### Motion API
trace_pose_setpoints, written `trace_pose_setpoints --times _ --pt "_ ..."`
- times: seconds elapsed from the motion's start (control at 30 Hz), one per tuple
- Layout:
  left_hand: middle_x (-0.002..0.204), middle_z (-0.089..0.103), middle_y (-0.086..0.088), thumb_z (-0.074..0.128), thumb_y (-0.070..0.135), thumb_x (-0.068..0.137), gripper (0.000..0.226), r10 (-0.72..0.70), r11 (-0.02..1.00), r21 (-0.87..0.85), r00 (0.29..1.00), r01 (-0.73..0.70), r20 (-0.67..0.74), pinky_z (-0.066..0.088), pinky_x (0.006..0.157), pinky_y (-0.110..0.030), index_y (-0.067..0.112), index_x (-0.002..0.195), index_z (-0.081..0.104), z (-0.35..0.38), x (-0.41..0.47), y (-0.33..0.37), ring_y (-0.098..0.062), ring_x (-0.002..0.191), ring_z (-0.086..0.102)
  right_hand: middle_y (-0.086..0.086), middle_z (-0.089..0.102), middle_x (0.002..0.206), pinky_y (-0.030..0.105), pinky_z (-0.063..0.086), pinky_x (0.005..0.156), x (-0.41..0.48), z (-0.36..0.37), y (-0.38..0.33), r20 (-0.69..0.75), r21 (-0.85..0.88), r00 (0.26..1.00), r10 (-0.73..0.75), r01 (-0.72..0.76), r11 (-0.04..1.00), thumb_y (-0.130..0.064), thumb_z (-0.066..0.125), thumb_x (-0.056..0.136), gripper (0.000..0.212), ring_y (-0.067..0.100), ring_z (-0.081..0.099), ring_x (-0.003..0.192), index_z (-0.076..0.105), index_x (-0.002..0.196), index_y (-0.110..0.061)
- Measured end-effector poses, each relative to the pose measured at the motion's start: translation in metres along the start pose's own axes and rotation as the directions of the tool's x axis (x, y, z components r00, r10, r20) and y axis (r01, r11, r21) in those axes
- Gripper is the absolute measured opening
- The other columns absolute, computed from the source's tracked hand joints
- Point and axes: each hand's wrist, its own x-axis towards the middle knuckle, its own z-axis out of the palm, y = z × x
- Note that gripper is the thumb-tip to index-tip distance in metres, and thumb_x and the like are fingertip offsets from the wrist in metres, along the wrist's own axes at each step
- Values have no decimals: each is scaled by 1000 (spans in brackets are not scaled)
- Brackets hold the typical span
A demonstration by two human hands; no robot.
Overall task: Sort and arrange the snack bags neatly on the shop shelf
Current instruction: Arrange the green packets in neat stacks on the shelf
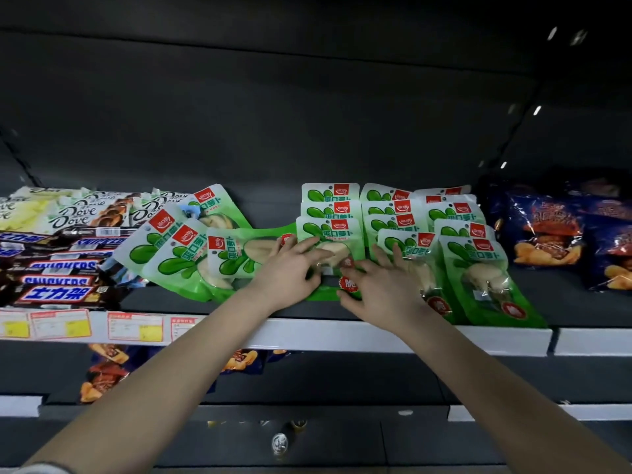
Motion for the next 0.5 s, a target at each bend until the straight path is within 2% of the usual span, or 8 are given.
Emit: trace_pose_setpoints --times 0.1,0.2,0.3,0.4,0.5 --pt "158 11 6 44 28 93 55 10 1000 25 998 -11 61 -2 115 -49 41 144 27 1 1 0 -36 144 6 2 50 137 58 -1 112 1 -1 -1 -5 -4 1000 -8 7 1000 -61 30 89 60 34 25 139 47 136 -28" --pt "158 3 10 38 30 95 57 24 999 43 993 -30 115 -5 115 -50 44 146 16 1 2 -1 -34 145 1 3 30 151 57 -4 112 3 -1 -3 -16 19 1000 -14 14 1000 -61 28 90 64 34 12 143 36 143 -25" --pt "158 9 10 38 30 95 65 10 999 43 992 -16 122 -5 115 -51 42 148 3 2 3 -2 -31 146 1 3 13 158 55 -8 112 6 0 -5 10 32 999 -36 36 999 -61 24 92 69 25 4 145 23 148 -20" --pt "157 16 6 37 31 94 70 -29 998 55 991 22 129 -4 116 -50 34 149 -6 3 5 -2 -29 146 -2 2 13 158 56 -7 114 9 1 -7 42 20 998 -53 52 998 -60 21 94 70 20 22 142 20 149 -18" --pt "158 0 15 31 32 95 64 -16 996 90 987 2 157 -10 114 -47 33 150 -2 4 8 -3 -24 146 -8 3 10 159 56 -8 114 11 1 -8 67 17 997 -49 48 999 -60 18 94 71 19 28 140 18 150 -17"
